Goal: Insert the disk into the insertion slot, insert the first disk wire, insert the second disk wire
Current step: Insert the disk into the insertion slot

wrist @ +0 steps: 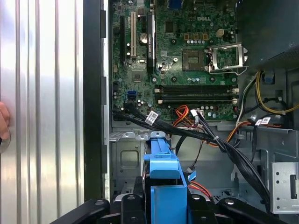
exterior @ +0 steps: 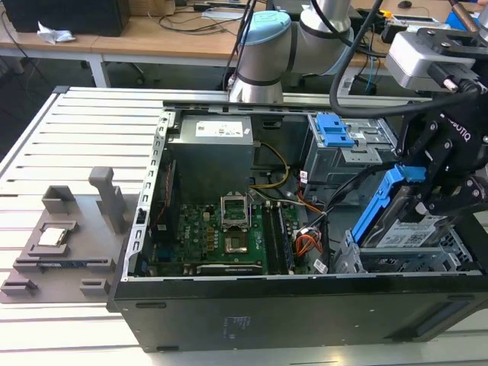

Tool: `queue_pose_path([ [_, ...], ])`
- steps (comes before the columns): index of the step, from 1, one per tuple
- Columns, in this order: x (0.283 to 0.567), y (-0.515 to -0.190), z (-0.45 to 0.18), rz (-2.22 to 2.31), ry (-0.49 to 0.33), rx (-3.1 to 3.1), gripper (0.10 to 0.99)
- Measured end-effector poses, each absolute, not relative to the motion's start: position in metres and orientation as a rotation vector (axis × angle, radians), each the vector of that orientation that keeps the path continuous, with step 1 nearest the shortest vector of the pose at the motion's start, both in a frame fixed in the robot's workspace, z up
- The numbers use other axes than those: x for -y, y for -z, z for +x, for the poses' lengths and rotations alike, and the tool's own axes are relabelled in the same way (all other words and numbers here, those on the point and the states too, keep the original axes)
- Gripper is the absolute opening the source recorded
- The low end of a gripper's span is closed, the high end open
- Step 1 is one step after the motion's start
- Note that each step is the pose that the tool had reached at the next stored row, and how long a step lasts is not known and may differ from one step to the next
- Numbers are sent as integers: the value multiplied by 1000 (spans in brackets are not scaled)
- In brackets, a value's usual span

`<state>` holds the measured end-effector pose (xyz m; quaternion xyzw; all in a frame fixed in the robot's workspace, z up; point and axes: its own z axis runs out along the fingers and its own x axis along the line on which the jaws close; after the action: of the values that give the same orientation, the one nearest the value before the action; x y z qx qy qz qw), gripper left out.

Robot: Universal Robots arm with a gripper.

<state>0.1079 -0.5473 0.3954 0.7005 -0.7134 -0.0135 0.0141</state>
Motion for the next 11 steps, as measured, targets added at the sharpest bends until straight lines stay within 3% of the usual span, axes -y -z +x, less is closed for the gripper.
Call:
queue_pose_path([
  [4, 547, -395, 108, 2181, 42, 2221, 373],
  [5, 547, -395, 108, 2181, 42, 2221, 439],
  [9, 547, -395, 108, 2181, 42, 2221, 439],
  [11, 547, -395, 108, 2181, 42, 2221, 357],
])
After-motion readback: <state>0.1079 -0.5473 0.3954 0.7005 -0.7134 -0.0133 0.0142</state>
